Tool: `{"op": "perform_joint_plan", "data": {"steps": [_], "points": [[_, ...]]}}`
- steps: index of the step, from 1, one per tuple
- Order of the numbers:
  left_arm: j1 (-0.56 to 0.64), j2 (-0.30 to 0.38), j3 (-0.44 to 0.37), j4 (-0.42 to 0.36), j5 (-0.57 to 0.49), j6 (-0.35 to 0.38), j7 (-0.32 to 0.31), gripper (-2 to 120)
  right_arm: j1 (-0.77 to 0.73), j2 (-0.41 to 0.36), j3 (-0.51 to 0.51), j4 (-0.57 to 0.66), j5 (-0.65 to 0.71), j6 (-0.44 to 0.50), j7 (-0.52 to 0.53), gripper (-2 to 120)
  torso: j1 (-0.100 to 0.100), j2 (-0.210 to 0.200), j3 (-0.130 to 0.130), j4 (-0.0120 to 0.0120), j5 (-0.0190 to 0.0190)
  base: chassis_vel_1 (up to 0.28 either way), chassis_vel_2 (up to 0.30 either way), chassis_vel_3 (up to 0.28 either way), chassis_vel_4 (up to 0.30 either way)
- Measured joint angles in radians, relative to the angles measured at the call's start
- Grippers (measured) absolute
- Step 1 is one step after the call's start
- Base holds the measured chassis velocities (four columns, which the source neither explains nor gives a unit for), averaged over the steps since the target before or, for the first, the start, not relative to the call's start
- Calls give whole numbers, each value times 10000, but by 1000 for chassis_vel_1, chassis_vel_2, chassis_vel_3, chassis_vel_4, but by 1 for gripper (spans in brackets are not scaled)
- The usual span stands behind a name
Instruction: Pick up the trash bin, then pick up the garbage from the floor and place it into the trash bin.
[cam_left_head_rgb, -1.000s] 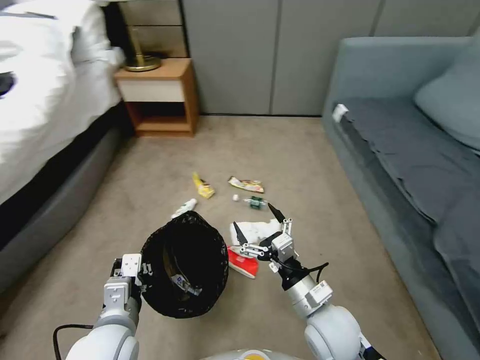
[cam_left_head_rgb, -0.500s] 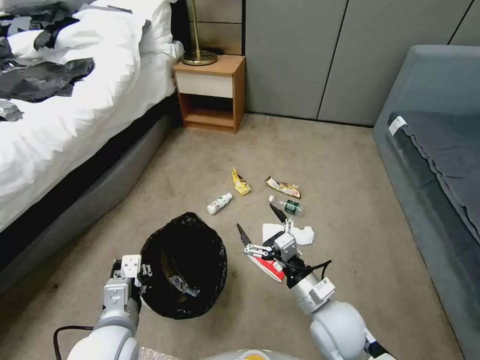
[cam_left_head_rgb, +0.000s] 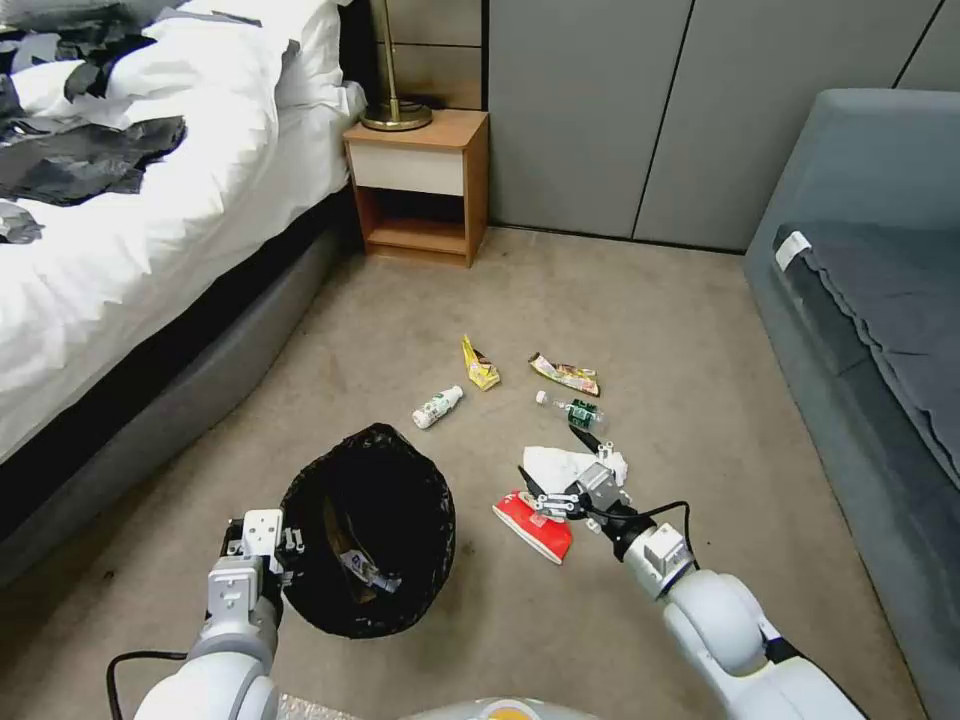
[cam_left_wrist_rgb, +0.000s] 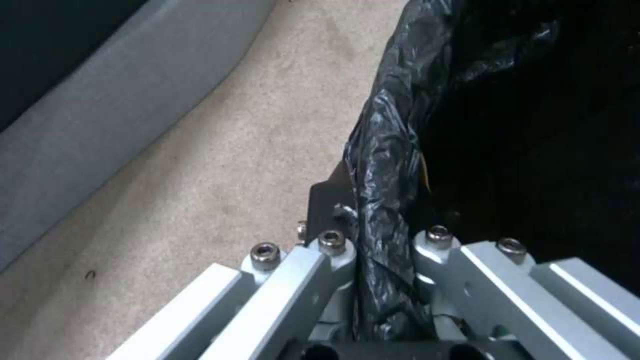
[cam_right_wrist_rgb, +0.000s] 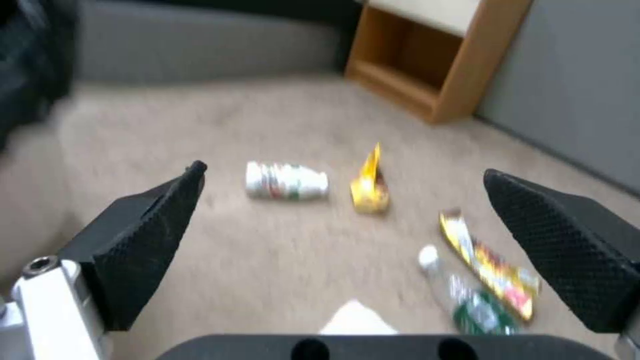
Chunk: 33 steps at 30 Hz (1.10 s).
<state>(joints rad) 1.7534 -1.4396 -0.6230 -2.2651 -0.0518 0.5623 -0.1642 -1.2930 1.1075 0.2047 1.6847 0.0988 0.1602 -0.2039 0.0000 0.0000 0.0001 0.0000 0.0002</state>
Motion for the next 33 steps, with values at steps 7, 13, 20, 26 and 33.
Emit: {"op": "perform_joint_plan", "data": {"steps": [7, 13, 20, 26, 33], "points": [[59, -30, 20, -14, 49, -68, -8, 3, 1138, -51, -704, -2280, 246, -367, -256, 100, 0, 0, 0, 0, -2, 0, 0, 0, 0], [104, -52, 25, -14, 74, -127, -20, 3, 1579, 262, -930, -3264, 186, -333, -466, 100, 1, 0, -1, 1, -2, 0, 0, 0, 0], [58, -91, 106, 61, 112, -161, -115, 3, 1995, 709, -1010, -4471, -99, 59, -778, 100, 0, 0, -1, -1, -3, 0, 0, 0, 0], [19, -109, 148, 123, 126, -205, -108, 3, 2393, 1163, -1022, -5508, -316, 388, -905, 99, 0, 0, -1, 0, -1, 0, 0, 0, 0], [34, -116, 149, 168, 127, -253, -101, 3, 2831, 1646, -1029, -6598, -660, 729, -1104, 93, 1, 0, -1, 0, -4, 0, 0, 0, 0]]}}
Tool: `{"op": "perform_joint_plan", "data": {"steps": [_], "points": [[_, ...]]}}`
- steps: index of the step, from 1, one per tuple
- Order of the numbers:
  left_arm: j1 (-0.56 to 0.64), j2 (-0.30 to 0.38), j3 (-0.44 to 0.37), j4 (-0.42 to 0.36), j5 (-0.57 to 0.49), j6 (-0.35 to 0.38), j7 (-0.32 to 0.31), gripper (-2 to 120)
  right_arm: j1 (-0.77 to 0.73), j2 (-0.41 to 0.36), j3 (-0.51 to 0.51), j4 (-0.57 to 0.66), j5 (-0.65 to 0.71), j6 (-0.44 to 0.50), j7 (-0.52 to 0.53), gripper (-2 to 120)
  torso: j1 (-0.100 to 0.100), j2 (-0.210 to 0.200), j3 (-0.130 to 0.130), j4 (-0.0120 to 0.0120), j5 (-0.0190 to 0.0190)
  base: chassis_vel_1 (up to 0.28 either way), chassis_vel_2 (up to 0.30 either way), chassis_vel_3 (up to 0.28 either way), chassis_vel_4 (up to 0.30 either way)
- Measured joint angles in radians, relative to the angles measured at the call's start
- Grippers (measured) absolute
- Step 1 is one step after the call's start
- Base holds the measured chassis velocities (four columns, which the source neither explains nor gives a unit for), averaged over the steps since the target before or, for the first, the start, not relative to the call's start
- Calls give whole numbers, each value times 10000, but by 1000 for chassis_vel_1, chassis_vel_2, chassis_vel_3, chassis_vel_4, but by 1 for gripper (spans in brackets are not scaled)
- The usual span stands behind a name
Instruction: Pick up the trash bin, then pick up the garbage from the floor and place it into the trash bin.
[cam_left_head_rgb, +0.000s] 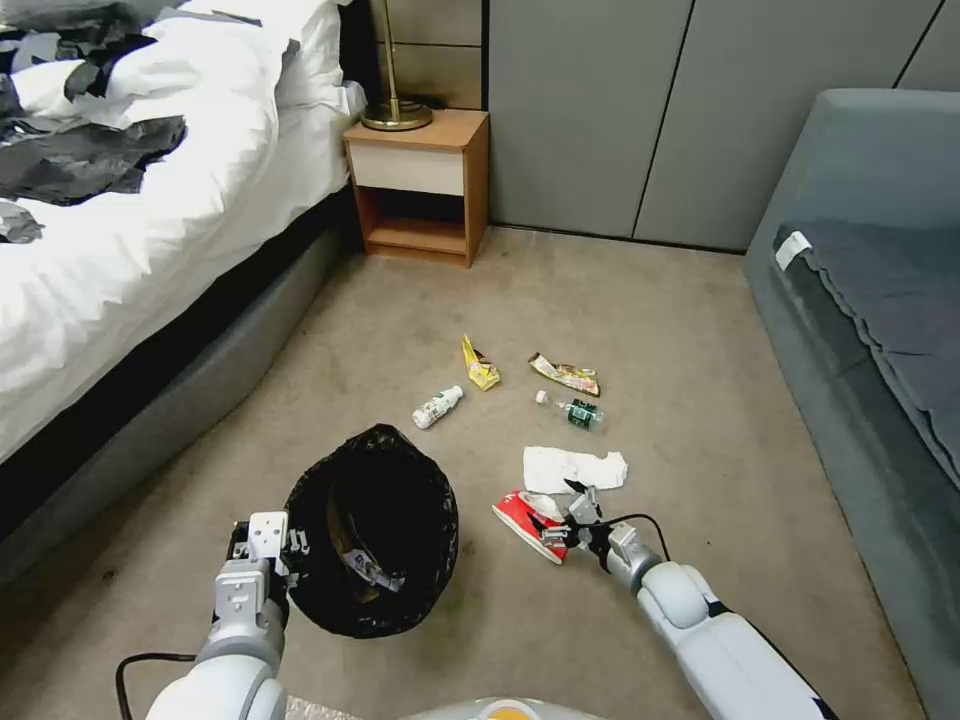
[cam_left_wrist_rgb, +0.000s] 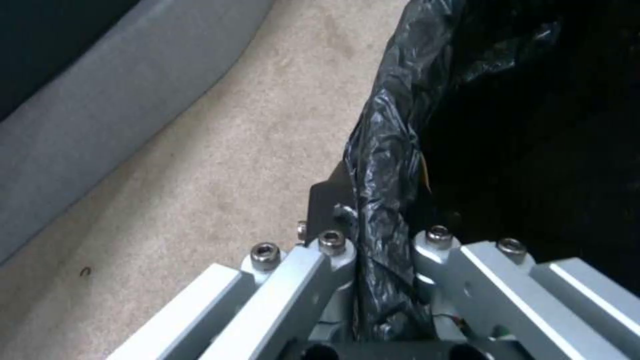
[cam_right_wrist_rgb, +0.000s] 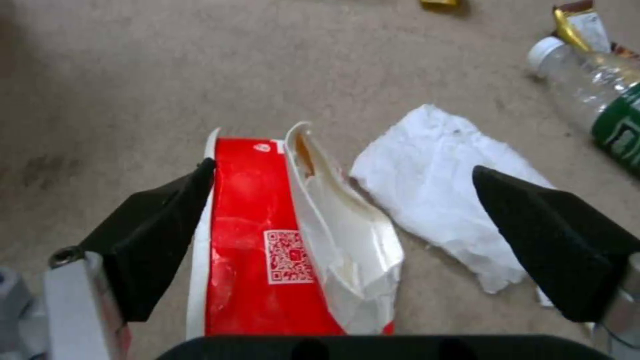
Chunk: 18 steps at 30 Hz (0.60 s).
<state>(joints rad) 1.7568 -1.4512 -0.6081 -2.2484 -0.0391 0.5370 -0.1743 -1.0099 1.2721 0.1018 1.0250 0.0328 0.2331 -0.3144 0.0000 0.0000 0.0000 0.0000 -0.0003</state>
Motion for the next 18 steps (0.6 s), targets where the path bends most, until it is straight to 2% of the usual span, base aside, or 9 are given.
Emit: {"op": "perform_joint_plan", "data": {"steps": [3, 11, 18], "points": [[3, 4, -17, 0, -2, -7, 0, 3, 182, 255, 13, -638, -199, 194, -9, 92, -1, 0, 0, 0, 1, 0, 0, 0, 0], [-21, 14, -35, 2, -14, -20, 1, 3, 189, 384, 60, -1011, -269, 392, -9, 81, 0, 0, 0, 0, 1, 0, 0, 0, 0], [-66, 11, 3, 30, -15, -24, 6, 3, 162, 350, 103, -998, -146, 406, 61, 54, 0, 0, 0, 0, 2, 0, 0, 0, 0]]}}
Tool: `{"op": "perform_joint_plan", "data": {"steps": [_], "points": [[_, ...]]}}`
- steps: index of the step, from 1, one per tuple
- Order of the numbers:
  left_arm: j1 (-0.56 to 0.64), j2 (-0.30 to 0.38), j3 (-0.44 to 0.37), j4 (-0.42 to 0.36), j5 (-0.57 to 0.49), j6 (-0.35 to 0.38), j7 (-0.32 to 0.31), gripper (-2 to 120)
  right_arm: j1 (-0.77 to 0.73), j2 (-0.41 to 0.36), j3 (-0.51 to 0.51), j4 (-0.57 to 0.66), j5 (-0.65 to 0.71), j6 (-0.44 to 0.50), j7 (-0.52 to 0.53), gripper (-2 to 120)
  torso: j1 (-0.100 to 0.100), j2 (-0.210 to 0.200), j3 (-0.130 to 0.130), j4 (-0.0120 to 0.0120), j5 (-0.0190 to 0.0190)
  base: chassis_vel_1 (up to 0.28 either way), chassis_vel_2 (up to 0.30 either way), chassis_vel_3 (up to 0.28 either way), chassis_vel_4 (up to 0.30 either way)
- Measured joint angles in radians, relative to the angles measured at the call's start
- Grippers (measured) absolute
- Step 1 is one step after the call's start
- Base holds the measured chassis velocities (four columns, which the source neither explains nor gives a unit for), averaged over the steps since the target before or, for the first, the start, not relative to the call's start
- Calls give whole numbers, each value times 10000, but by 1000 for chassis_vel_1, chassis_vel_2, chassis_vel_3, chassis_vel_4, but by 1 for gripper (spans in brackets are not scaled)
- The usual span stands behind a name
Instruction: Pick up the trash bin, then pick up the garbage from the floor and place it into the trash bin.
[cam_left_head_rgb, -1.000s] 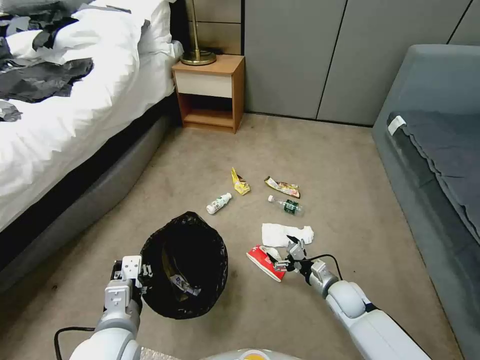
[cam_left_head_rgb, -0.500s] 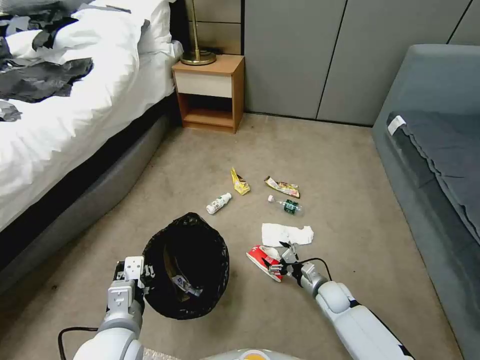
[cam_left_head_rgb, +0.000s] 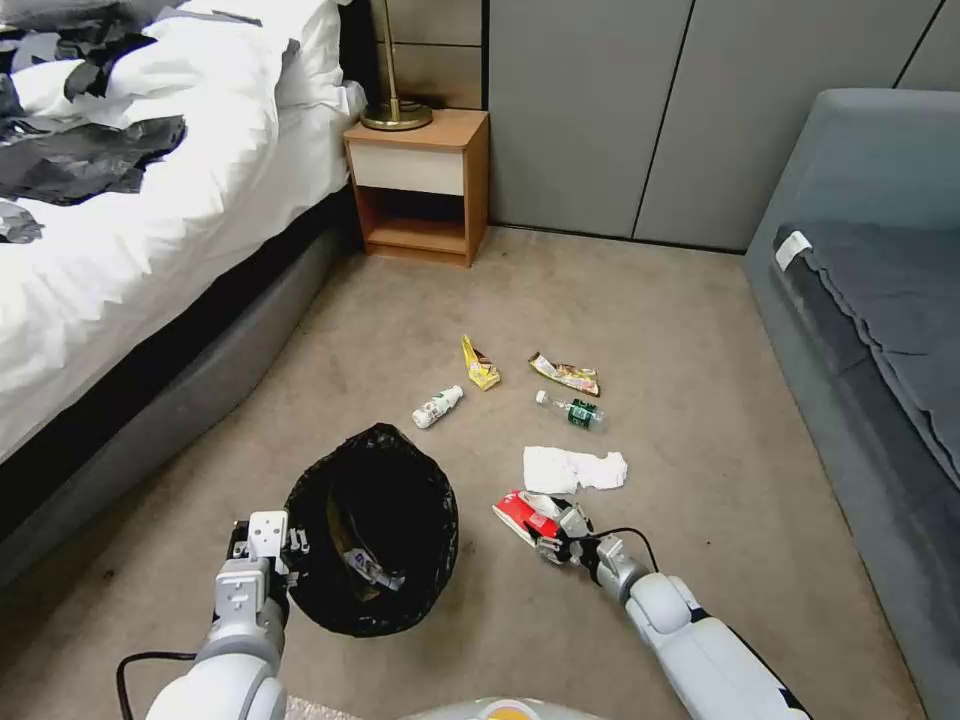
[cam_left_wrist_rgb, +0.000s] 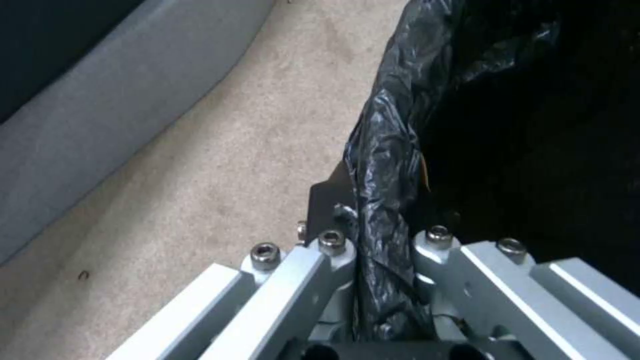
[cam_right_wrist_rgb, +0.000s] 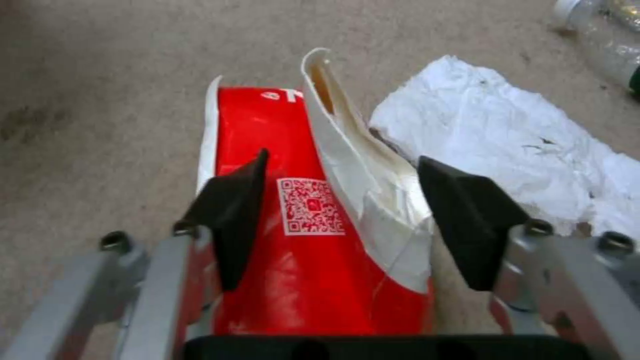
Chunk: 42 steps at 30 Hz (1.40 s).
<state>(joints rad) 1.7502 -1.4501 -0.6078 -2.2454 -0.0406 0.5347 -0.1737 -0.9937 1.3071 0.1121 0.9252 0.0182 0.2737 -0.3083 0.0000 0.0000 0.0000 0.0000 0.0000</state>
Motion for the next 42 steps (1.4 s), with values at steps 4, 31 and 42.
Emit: {"op": "perform_joint_plan", "data": {"steps": [4, 31, 42], "points": [[18, 13, -14, 1, -4, -15, 2, 3, -16, -27, 3, 67, 71, 0, 80, 37, 0, 0, 0, 0, 0, 0, 0, 0, 0], [37, 33, 45, 18, -4, -57, 15, 3, -144, -206, 41, 545, 389, 163, 150, 0, 0, 0, 0, 0, 1, 0, 0, 0, 0], [-25, 48, 134, 55, -10, -36, 24, 3, -1613, -764, 315, 6278, 1569, 208, 486, 0, 0, 0, 1, 0, -1, 0, 0, 0, 0]]}}
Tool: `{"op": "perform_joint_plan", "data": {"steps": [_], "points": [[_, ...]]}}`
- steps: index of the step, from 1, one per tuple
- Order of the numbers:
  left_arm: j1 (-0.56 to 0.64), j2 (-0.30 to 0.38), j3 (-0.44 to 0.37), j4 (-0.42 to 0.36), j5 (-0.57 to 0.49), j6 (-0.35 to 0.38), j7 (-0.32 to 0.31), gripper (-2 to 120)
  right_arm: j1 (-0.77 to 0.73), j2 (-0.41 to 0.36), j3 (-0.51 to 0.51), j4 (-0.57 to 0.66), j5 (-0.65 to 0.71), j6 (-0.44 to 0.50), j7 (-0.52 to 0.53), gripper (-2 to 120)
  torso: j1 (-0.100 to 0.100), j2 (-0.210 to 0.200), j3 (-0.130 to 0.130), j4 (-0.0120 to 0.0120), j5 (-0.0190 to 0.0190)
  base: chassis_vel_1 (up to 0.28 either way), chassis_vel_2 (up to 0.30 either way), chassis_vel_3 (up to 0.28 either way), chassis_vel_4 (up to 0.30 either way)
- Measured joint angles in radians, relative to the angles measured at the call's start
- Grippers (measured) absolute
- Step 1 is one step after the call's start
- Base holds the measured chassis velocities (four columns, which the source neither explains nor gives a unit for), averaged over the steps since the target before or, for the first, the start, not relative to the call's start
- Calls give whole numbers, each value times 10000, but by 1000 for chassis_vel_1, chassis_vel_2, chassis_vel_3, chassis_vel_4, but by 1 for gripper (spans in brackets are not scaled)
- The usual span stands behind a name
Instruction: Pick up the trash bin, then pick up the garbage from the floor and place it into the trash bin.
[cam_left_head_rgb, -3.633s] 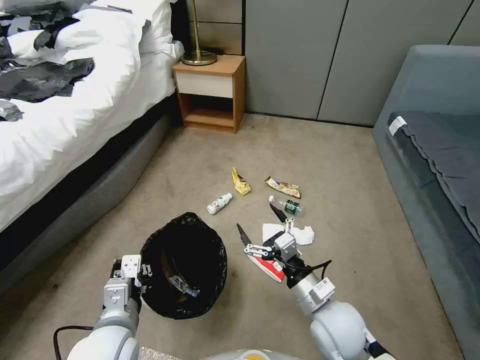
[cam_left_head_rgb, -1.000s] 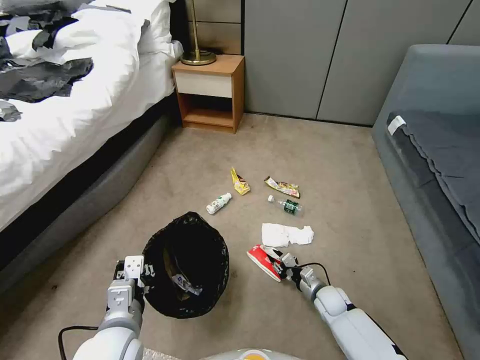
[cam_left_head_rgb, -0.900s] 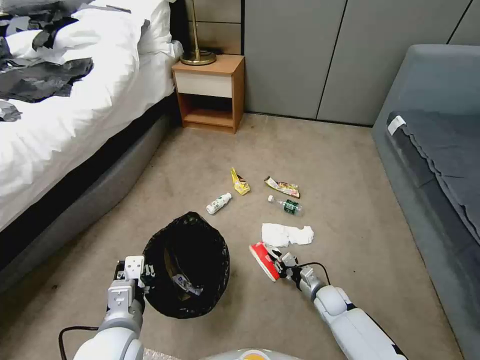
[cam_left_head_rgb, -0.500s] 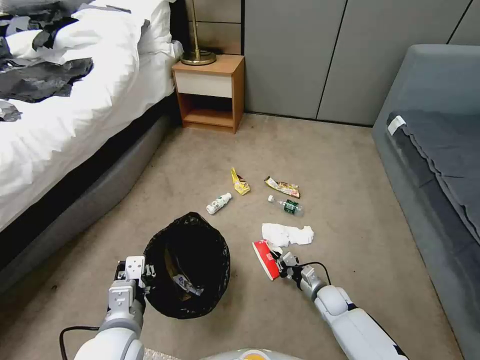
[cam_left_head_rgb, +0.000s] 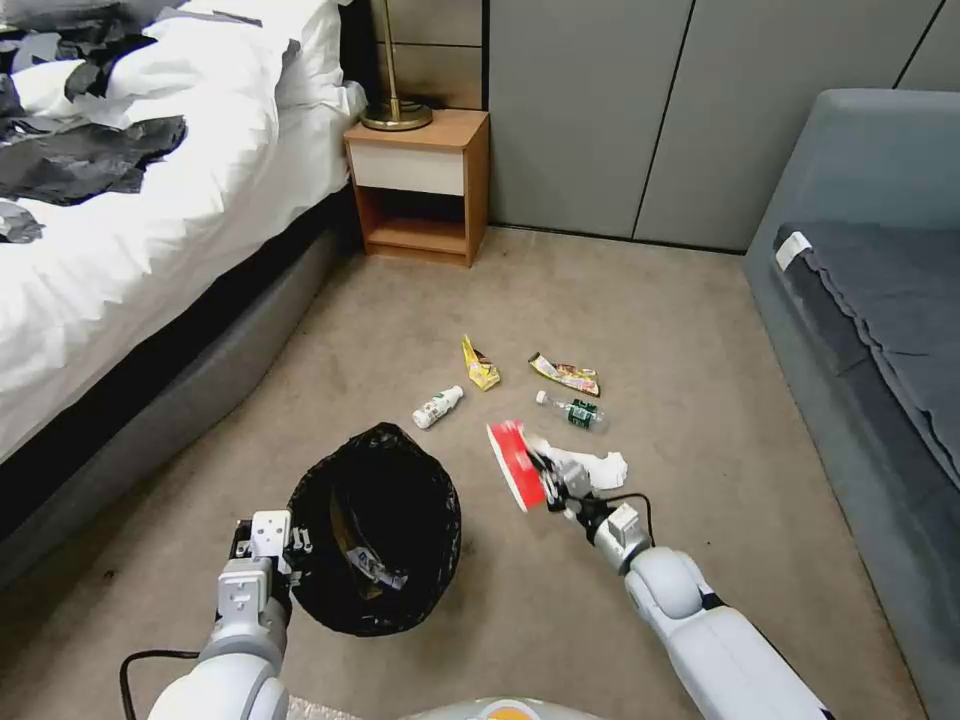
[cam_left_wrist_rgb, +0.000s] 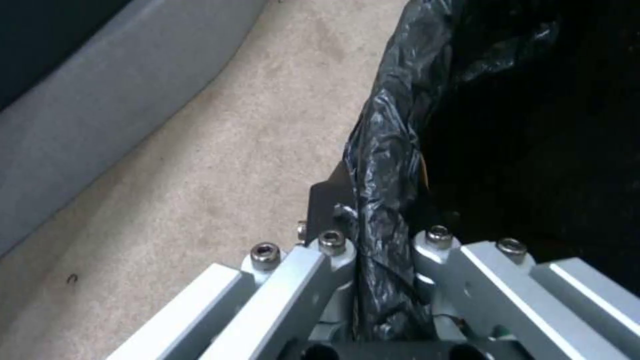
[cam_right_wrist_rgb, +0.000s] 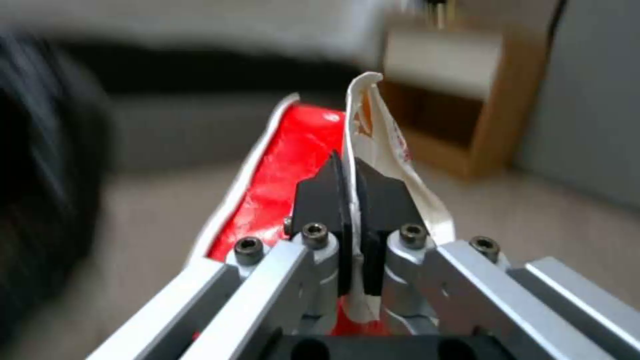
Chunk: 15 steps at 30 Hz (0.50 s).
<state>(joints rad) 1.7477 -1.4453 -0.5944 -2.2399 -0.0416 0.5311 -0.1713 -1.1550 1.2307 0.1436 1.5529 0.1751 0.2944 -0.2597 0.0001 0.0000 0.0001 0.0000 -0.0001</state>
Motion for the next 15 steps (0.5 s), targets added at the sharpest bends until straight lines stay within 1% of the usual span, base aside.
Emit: {"op": "perform_joint_plan", "data": {"steps": [1, 2, 3, 4, 6, 7, 8, 10, 15], "points": [[-9, 9, 29, 6, 0, 14, 4, 3, -161, -57, -2, 724, 115, 11, -22, 0, 0, 0, -1, -1, 1, 0, 0, 0, 0], [-16, 17, 55, 6, -1, 27, 10, 3, -422, -170, -56, 1874, 342, 51, -134, 0, -1, 1, -1, 0, -2, 0, 0, 0, 0], [-14, 18, 76, 9, -2, 30, 18, 3, -602, -267, -144, 2604, 496, 110, -309, 0, -1, 1, -1, 0, 1, 0, 0, 0, 0], [-14, 18, 76, 9, -2, 30, 18, 3, -602, -267, -144, 2604, 496, 110, -309, 0, -1, 1, -1, 0, 1, 0, 0, 0, 0], [1, 20, 110, 37, 20, 30, 43, 3, -868, -471, -391, 3619, 685, 310, -799, 0, -1, 1, -1, 0, 0, 0, 0, 0, 0], [1, 21, 119, 41, 29, 31, 57, 3, -967, -586, -522, 3935, 701, 390, -995, 0, -1, 1, -1, 0, 2, 0, 0, 0, 0], [1, 21, 119, 41, 29, 31, 57, 3, -967, -586, -522, 3935, 701, 390, -995, 0, -1, 1, -1, 0, 2, 0, 0, 0, 0], [-11, 31, 128, 41, 37, 30, 65, 3, -1173, -978, -880, 4434, 634, 418, -1234, 0, -1, 2, -1, 0, 0, 0, 0, 0, 0], [-32, 32, 140, 34, 42, 30, 67, 3, -1277, -1337, -1247, 4402, 429, 462, -1299, 0, -1, 1, -1, -1, 1, 0, 0, 0, 0]]}}
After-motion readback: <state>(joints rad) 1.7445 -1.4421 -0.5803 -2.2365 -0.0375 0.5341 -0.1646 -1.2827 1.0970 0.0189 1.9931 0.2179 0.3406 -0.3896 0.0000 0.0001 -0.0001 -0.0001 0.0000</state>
